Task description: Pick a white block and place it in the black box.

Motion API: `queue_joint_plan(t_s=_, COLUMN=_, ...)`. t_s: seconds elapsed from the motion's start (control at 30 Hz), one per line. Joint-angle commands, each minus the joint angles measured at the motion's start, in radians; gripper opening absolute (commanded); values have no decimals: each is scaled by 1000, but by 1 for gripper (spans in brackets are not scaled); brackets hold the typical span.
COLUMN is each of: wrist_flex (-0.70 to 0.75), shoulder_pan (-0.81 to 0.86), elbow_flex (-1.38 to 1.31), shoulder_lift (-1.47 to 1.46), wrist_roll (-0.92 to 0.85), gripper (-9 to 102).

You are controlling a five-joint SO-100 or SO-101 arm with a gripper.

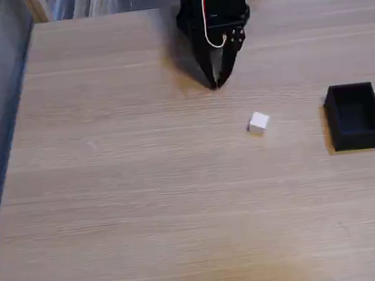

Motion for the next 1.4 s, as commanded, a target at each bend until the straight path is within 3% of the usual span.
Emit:
queue_joint_plan(t_s=0.0, wrist_flex=-8, shoulder_pan=-14, elbow_flex=14, shoulder_lift=6, wrist_roll=-11, gripper=0)
queue_joint_plan(t_s=1.37, wrist_flex=-8, shoulder_pan=5, elbow_flex=14, shoulder_lift=6, wrist_roll=-5, gripper=0)
